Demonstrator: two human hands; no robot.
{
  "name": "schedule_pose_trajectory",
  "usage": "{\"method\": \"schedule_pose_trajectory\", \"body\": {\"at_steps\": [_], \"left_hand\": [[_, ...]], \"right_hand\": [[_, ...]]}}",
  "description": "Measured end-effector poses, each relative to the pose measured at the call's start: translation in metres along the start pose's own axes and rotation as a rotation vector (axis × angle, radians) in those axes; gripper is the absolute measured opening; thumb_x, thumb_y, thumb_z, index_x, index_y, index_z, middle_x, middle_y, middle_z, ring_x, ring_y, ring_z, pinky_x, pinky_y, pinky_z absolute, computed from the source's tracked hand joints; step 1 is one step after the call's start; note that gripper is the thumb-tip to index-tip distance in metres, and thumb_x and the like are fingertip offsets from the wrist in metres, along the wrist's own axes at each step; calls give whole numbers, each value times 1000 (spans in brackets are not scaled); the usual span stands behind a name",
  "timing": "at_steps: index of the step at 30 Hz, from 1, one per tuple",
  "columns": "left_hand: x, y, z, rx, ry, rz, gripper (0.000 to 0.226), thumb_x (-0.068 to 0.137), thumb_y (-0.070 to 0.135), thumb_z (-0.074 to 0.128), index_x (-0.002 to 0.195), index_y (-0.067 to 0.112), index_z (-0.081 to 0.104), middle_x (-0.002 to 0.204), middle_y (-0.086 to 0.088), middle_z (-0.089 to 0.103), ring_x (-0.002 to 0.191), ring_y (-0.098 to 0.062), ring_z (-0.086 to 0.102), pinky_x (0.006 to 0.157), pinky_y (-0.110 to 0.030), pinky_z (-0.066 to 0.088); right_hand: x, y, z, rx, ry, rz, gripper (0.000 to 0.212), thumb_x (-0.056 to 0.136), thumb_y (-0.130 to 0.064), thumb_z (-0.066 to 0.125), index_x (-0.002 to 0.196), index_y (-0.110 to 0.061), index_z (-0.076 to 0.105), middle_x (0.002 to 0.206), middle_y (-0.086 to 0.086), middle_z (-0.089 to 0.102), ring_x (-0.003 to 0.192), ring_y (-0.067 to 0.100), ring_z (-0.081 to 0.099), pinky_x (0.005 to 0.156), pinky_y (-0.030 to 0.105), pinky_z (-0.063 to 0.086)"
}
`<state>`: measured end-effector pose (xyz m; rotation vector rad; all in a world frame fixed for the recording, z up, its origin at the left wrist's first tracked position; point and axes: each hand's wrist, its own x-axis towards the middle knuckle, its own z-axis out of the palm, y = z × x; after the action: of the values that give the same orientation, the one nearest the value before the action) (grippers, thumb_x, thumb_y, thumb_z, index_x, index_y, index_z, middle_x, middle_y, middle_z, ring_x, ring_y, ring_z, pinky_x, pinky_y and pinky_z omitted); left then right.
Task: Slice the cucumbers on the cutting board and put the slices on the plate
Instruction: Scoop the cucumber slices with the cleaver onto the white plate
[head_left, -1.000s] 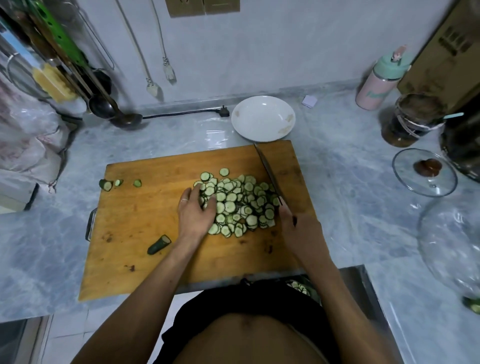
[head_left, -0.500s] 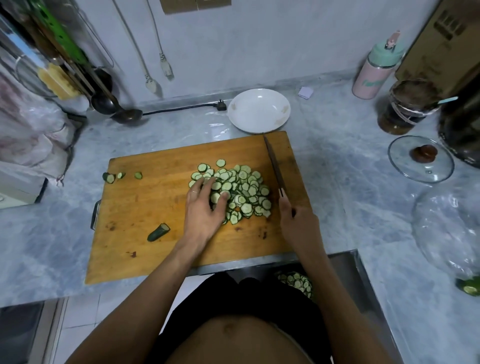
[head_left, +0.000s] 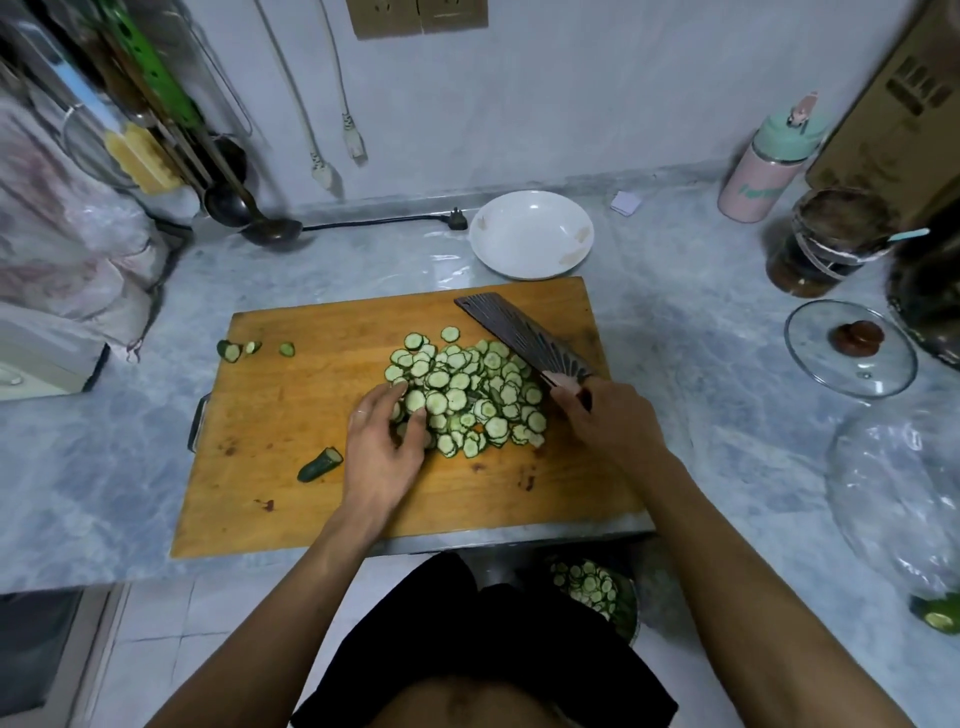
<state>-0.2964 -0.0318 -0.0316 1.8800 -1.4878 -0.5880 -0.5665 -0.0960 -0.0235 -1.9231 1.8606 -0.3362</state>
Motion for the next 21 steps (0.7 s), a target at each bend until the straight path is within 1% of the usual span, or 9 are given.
{"method": "schedule_pose_trajectory", "body": {"at_steps": [5, 7, 9, 11, 13, 15, 18, 20, 21], "left_hand": [[-4, -9, -6, 42, 45, 13, 39, 95, 29, 59, 130, 11, 60, 132, -6, 57, 127, -24, 47, 106, -33, 35], [-5, -12, -8, 45, 49, 25, 41, 93, 32, 56, 126, 9, 62, 129, -6, 61, 125, -23, 49, 107, -41, 39], [-7, -13, -9, 42, 50, 15, 41, 92, 33, 55, 124, 8, 63, 129, -5, 61, 127, -23, 49, 107, -44, 39], [-8, -14, -10, 43, 52, -6, 38, 92, 30, 58, 124, 10, 65, 132, -5, 60, 130, -22, 46, 111, -41, 37], [-9, -14, -12, 41, 46, -22, 34, 93, 24, 62, 124, 12, 66, 132, -5, 61, 131, -21, 46, 111, -35, 34], [-12, -15, -17, 33, 44, -42, 31, 92, 19, 64, 123, 14, 67, 128, -3, 63, 125, -18, 49, 106, -28, 35], [-15, -24, -29, 55, 59, -60, 33, 90, 10, 65, 122, 15, 68, 124, -3, 65, 118, -18, 54, 100, -27, 42], [-17, -37, -41, 104, 86, -84, 38, 86, 4, 64, 122, 16, 68, 122, -3, 64, 114, -18, 55, 93, -15, 41], [-17, -46, -47, 143, 94, -104, 41, 85, 4, 63, 124, 17, 68, 122, -4, 64, 114, -18, 53, 92, -13, 38]], "right_hand": [[22, 7, 10, -73, -26, -59, 44, 98, -55, 46, 91, -13, 56, 77, 0, 53, 70, 21, 55, 63, 30, 39], [25, 4, 12, -116, -35, -59, 40, 98, -53, 49, 91, -13, 54, 80, 2, 57, 77, 26, 61, 64, 31, 41], [25, 2, 15, -124, -13, -50, 39, 97, -49, 52, 94, -11, 57, 90, 8, 62, 84, 28, 62, 67, 33, 42], [22, -2, 18, -81, 14, -44, 34, 97, -41, 55, 99, -8, 60, 102, 12, 61, 90, 31, 61, 71, 34, 43], [19, -5, 20, -47, 44, -42, 28, 97, -31, 55, 99, -4, 61, 107, 15, 58, 94, 33, 59, 73, 35, 44], [17, -9, 19, -28, 82, -47, 23, 97, -24, 54, 97, -3, 61, 105, 16, 59, 94, 32, 58, 72, 35, 43], [16, -25, 10, 25, 117, -98, 22, 96, -20, 56, 97, 1, 63, 99, 19, 60, 88, 33, 58, 70, 34, 43], [15, -42, 8, 53, 119, -165, 20, 95, -18, 59, 96, 1, 64, 94, 17, 61, 85, 31, 59, 70, 35, 45], [14, -52, 8, 75, 108, -199, 19, 95, -19, 59, 96, -1, 64, 93, 15, 61, 83, 29, 59, 70, 35, 46]]}}
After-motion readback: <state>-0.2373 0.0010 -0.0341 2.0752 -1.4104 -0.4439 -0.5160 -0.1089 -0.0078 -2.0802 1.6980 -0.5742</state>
